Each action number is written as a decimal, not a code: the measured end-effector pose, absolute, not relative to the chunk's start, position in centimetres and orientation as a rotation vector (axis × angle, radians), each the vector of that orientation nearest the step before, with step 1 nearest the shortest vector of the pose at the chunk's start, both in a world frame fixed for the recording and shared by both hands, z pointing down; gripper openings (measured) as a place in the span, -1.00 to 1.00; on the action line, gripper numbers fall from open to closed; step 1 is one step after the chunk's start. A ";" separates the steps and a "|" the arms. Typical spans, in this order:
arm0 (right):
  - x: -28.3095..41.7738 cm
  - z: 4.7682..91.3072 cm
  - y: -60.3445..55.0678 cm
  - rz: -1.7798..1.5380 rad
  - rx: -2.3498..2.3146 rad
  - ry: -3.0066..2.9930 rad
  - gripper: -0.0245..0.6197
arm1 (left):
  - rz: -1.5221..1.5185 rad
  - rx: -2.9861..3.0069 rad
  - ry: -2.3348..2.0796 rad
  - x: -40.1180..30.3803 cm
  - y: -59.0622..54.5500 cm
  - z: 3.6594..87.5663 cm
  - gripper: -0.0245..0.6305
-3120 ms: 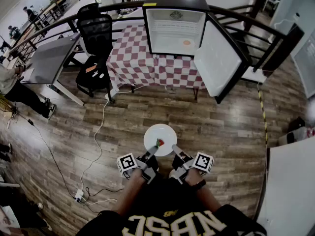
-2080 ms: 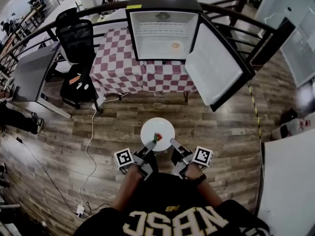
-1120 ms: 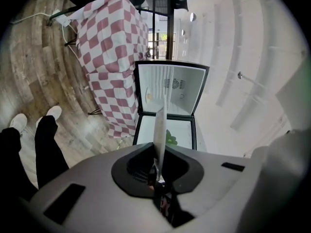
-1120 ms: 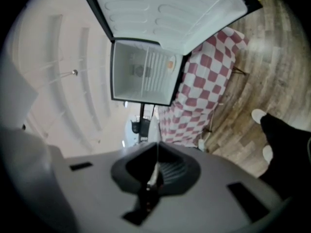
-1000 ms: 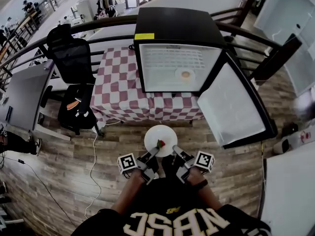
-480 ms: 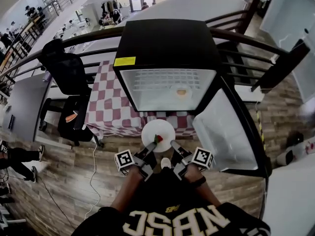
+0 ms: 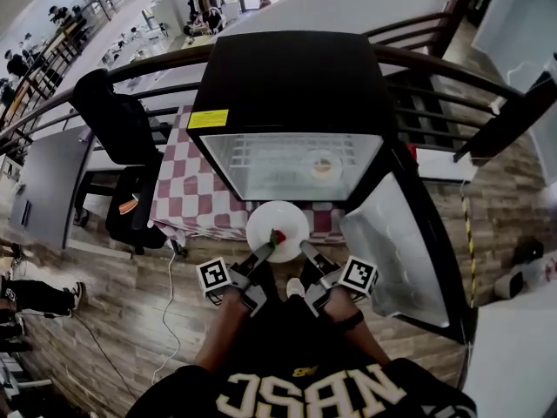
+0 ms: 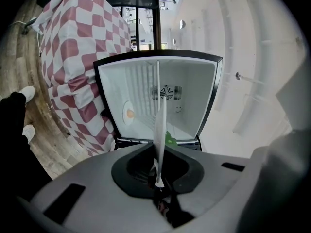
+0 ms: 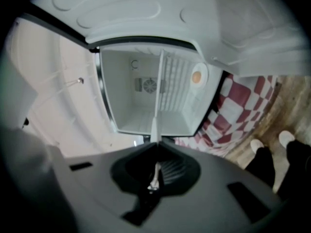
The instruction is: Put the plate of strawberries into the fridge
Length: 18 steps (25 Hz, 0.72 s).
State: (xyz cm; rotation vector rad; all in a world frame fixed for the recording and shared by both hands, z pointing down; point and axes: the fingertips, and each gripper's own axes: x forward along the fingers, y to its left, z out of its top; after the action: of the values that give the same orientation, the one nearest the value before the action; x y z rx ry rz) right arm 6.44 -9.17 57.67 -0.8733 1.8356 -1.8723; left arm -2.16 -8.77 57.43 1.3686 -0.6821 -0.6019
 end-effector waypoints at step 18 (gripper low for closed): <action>4.4 56.6 -19.0 -1.814 -0.931 1.773 -0.84 | -0.562 1.374 -0.629 -4.2 -19.3 56.6 -0.82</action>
State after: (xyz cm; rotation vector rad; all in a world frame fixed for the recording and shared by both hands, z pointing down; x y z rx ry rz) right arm 4.42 -18.96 56.62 -0.9311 1.7726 -1.8139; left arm -4.21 -19.33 56.56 1.3737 -0.6285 -0.5615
